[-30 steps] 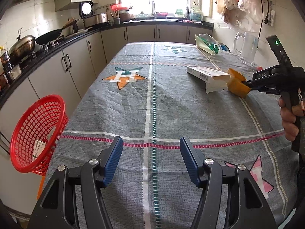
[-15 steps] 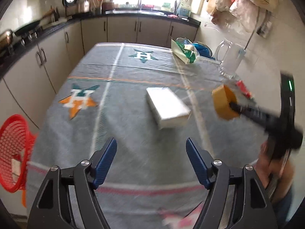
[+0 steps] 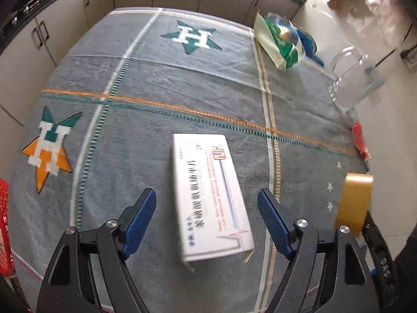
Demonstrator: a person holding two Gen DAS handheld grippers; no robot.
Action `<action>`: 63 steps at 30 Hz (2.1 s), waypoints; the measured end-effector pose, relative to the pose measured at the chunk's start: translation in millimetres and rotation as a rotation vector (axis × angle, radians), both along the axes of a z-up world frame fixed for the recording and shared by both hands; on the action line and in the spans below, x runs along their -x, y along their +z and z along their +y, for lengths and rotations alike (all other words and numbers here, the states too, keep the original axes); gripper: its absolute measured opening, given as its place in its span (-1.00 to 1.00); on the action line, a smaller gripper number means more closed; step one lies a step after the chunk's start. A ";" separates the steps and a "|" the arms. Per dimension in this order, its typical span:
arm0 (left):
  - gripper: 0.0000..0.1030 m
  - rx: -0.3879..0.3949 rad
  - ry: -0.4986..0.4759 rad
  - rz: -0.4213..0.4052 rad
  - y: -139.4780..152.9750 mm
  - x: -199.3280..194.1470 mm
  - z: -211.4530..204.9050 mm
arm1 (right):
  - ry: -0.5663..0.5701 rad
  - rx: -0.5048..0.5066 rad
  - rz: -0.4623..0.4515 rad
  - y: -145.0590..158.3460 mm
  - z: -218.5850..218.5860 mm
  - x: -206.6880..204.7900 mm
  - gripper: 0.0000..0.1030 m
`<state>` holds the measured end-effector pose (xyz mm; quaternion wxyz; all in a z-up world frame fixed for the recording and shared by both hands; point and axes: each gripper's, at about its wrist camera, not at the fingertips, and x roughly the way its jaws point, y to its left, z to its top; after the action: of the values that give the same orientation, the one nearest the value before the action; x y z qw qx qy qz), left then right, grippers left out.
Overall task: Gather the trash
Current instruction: 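Grasp the orange-yellow cup with the right gripper while the left grasps the white box, then lift the white box and orange cup off the table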
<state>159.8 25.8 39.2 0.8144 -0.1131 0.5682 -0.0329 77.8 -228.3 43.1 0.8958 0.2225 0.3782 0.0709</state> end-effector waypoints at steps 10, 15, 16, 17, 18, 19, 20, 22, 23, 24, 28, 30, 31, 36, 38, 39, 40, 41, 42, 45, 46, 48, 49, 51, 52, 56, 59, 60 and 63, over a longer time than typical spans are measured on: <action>-0.39 -0.040 -0.103 -0.044 -13.6 11.7 -18.5 | 0.006 0.010 -0.005 1.2 3.0 0.1 -0.88; -0.69 0.005 -0.118 -0.119 -8.4 35.3 -5.1 | 0.020 0.030 -0.022 2.6 8.3 1.2 -0.88; -0.69 0.000 -0.118 -0.134 -7.9 39.9 -3.3 | 0.024 0.034 -0.024 2.8 10.1 1.8 -0.88; -0.69 0.008 -0.119 -0.148 -7.8 45.7 -0.1 | 0.029 0.041 -0.026 2.8 12.2 1.6 -0.88; -0.70 0.018 -0.117 -0.159 -7.6 50.6 3.1 | 0.033 0.049 -0.028 2.6 14.3 1.6 -0.88; -0.71 0.022 -0.106 -0.174 -6.9 54.5 7.2 | 0.038 0.055 -0.029 2.6 16.7 1.9 -0.88; -0.71 0.031 -0.095 -0.190 -5.1 59.7 11.9 | 0.045 0.060 -0.030 2.3 19.1 1.9 -0.88; -0.72 0.053 -0.089 -0.231 -1.1 72.1 19.4 | 0.067 0.067 -0.038 2.6 25.1 2.8 -0.88; -0.72 0.047 -0.084 -0.252 0.8 76.4 21.6 | 0.074 0.073 -0.044 2.6 27.4 3.4 -0.88; -0.72 0.032 -0.077 -0.277 3.2 81.3 23.6 | 0.085 0.082 -0.053 3.4 31.3 4.6 -0.88; -0.72 -0.038 -0.025 -0.397 13.6 99.2 32.4 | 0.141 0.115 -0.087 5.2 50.0 8.8 -0.88; -0.72 -0.078 0.001 -0.445 15.0 103.9 35.7 | 0.178 0.135 -0.102 4.9 62.4 11.3 -0.88; -0.72 -0.102 0.016 -0.460 14.1 105.7 37.6 | 0.195 0.144 -0.108 4.5 67.6 12.4 -0.88; -0.72 -0.134 0.054 -0.496 15.6 106.8 49.1 | 0.248 0.189 -0.127 0.5 86.0 15.0 -0.88; -0.72 -0.139 0.061 -0.498 14.2 105.5 50.1 | 0.257 0.194 -0.127 -0.4 88.8 14.3 -0.88; -0.72 -0.144 0.061 -0.500 13.6 105.9 49.1 | 0.262 0.197 -0.128 -0.8 90.4 14.1 -0.88; -0.72 -0.155 0.062 -0.504 13.4 106.6 48.9 | 0.267 0.198 -0.129 -1.3 91.8 13.9 -0.88; -0.72 -0.164 0.061 -0.508 13.0 106.8 47.1 | 0.272 0.199 -0.129 -2.0 93.1 14.2 -0.88; -0.72 -0.174 0.058 -0.509 12.4 106.6 45.0 | 0.276 0.201 -0.128 -2.3 94.2 13.9 -0.88; -0.72 -0.180 0.053 -0.516 12.7 108.3 43.0 | 0.288 0.209 -0.131 -3.2 97.0 15.4 -0.88; -0.72 -0.188 0.050 -0.521 13.2 109.0 42.0 | 0.293 0.211 -0.130 -3.1 98.2 15.9 -0.88; -0.72 -0.206 0.049 -0.530 13.8 110.4 40.1 | 0.295 0.212 -0.131 -3.0 99.0 16.2 -0.88; -0.72 -0.210 0.047 -0.534 14.2 110.9 39.4 | 0.296 0.210 -0.132 -3.0 99.0 16.3 -0.88; -0.72 -0.214 0.044 -0.534 14.1 111.3 38.6 | 0.294 0.208 -0.133 -2.9 99.3 17.4 -0.88; -0.72 -0.214 0.043 -0.535 14.1 111.2 38.5 | 0.296 0.208 -0.135 -2.7 99.7 17.7 -0.87; -0.72 -0.222 0.039 -0.540 14.1 112.3 37.4 | 0.298 0.212 -0.137 -2.4 101.2 18.5 -0.88; -0.72 -0.233 0.038 -0.543 14.0 112.9 35.7 | 0.299 0.213 -0.137 -2.0 100.7 19.3 -0.88; -0.72 -0.235 0.038 -0.545 14.1 113.1 35.4 | 0.299 0.213 -0.137 -1.9 100.9 19.2 -0.87; -0.72 -0.242 0.039 -0.545 14.1 113.4 34.6 | 0.300 0.212 -0.136 -2.1 101.0 19.0 -0.87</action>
<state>46.4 60.4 53.3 0.9450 -0.0129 0.3260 0.0218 58.8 -127.2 41.1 0.9171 0.0627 0.3510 0.1781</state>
